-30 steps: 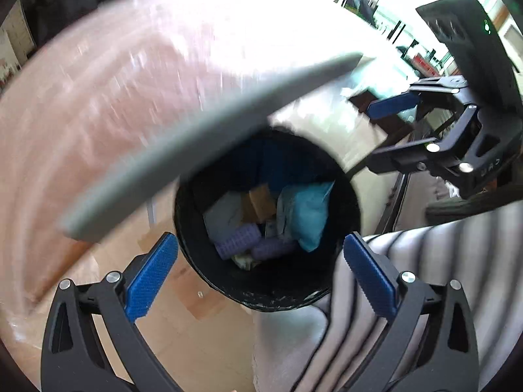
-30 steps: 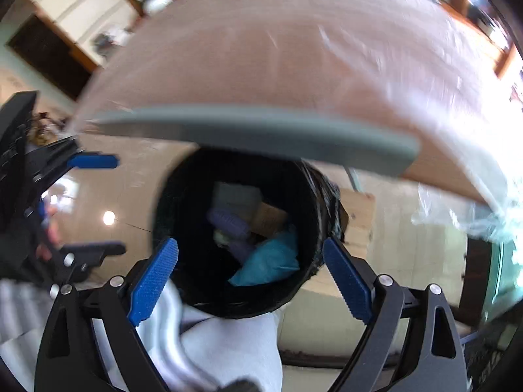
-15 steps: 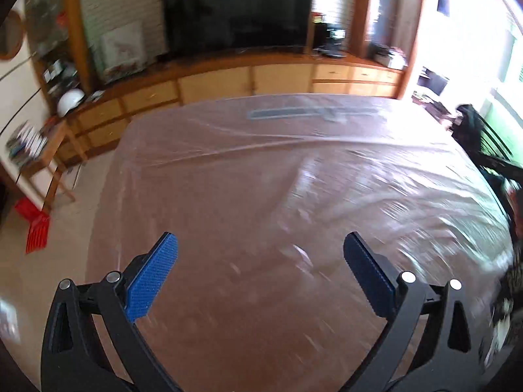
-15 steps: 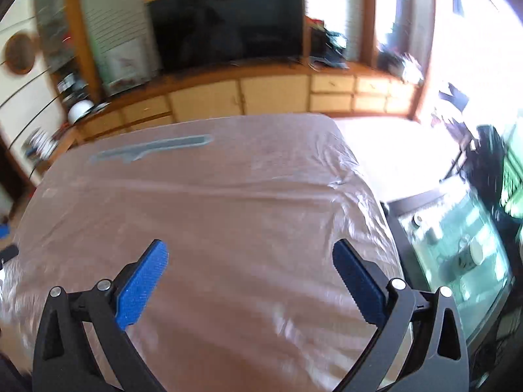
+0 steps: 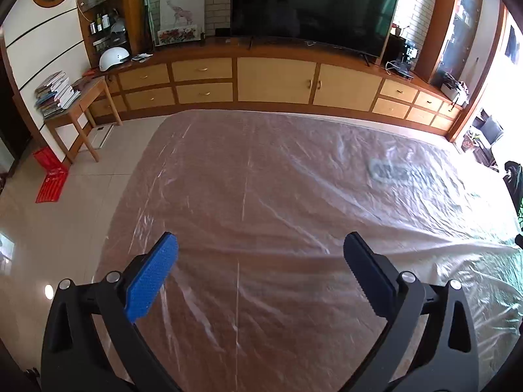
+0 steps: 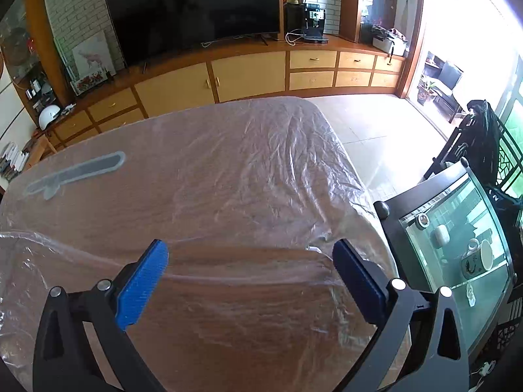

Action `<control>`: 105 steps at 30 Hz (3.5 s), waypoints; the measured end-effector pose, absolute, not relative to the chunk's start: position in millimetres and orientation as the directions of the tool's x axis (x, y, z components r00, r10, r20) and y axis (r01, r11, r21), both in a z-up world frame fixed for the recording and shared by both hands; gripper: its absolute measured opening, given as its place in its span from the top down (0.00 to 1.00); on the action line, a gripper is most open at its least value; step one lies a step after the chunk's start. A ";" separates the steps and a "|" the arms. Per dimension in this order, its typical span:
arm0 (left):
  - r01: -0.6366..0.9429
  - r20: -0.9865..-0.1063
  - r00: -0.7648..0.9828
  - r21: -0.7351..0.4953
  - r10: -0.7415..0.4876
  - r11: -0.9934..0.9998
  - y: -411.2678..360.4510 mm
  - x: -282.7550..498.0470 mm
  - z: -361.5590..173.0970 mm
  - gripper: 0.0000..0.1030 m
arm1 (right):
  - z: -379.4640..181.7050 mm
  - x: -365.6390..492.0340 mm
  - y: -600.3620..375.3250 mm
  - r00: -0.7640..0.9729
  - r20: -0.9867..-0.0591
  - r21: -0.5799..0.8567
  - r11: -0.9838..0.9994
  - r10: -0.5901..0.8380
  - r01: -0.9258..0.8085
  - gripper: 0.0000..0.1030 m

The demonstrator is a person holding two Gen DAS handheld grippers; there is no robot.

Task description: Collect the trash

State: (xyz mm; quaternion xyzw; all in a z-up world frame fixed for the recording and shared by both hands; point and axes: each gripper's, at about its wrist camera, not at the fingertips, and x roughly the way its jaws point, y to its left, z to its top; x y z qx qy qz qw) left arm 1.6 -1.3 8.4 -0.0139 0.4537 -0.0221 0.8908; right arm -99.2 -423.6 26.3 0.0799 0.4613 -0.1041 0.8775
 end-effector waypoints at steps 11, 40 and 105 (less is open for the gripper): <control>0.023 -0.819 0.573 -0.002 -0.015 1.000 -1.1 15.7 -3.0 0.01 | 20.6 -93.7 -416.7 0.549 -0.824 -0.009 0.971 -0.143 0.238 0.03; 0.021 -0.820 0.572 -0.003 -0.015 1.000 -0.3 15.4 -3.3 0.01 | 20.9 -93.6 -416.1 0.548 -0.824 -0.010 0.971 -0.143 0.239 0.03; 0.022 -0.820 0.572 -0.002 -0.014 1.000 0.4 15.4 -2.3 0.01 | 20.4 -94.5 -415.3 0.549 -0.823 -0.010 0.971 -0.144 0.239 0.03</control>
